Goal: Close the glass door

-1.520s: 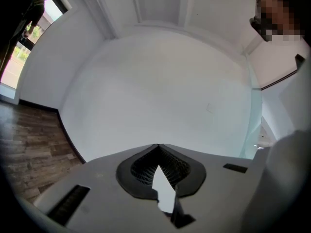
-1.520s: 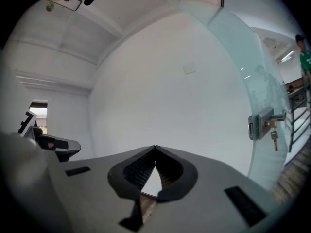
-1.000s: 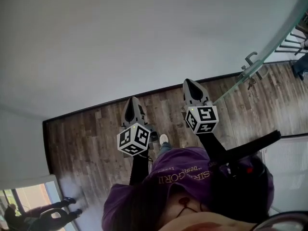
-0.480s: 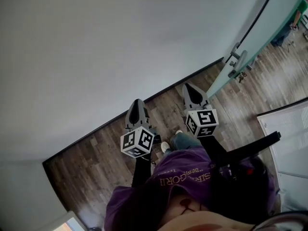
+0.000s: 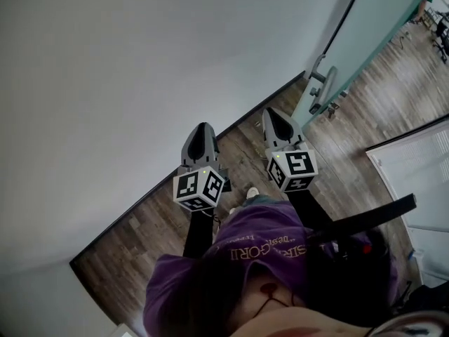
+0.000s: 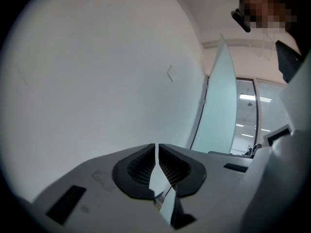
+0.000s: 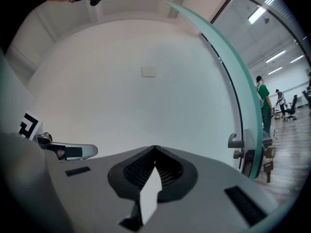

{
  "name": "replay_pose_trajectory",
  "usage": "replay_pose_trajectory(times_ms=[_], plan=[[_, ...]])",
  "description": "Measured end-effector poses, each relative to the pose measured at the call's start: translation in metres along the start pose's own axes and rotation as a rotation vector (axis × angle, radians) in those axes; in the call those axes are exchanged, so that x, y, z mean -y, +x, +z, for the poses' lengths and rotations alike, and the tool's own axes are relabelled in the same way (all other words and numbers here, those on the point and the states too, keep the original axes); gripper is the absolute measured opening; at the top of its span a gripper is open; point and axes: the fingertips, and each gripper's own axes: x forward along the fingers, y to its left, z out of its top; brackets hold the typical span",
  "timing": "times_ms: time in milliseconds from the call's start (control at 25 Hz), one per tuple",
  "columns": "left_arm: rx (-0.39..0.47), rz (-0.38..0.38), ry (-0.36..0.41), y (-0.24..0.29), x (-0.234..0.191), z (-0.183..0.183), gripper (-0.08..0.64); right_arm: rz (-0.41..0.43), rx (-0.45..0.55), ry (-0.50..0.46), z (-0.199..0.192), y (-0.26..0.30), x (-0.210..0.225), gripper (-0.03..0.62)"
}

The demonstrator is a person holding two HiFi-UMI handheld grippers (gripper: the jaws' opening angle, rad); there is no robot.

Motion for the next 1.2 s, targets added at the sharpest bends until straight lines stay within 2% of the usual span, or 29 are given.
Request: replay_pose_trajectory(times_ms=[200,360,520,600,720,800,920,1040,1200], plan=[[-0.058,-0.221,0.173,0.066,0.060,-0.023,0.029,-0.123,0.032,0.025,0.000,-0.020,0.045,-0.014],[-0.107,-0.404,0.262,0.108,0.109,-0.040,0.055,-0.250,0.040,0.058,0.001,-0.042,0.073,-0.014],[-0.128,-0.528,0.365,0.140,0.145,-0.051,0.061,-0.337,0.059,0.068,0.009,-0.053,0.085,-0.014],[-0.130,-0.580,0.458,0.154,0.159,-0.057,0.074,-0.360,0.070,0.056,0.015,-0.055,0.087,-0.014],[-0.131,-0.717,0.685,0.172,0.183,-0.081,0.092,-0.414,0.095,0.059,0.019,-0.064,0.092,-0.014],[-0.113,-0.820,0.880,0.185,0.199,-0.101,0.108,-0.462,0.100,0.073,0.018,-0.072,0.097,-0.014],[-0.026,-0.929,1.201,0.206,0.215,-0.125,0.165,-0.517,0.098,0.069,0.015,-0.084,0.102,-0.014],[0.073,-0.976,1.447,0.228,0.229,-0.145,0.202,-0.569,0.101,0.063,0.013,-0.097,0.108,-0.014],[0.118,-0.981,1.655,0.255,0.242,-0.173,0.202,-0.638,0.105,0.060,0.010,-0.114,0.117,-0.014]])
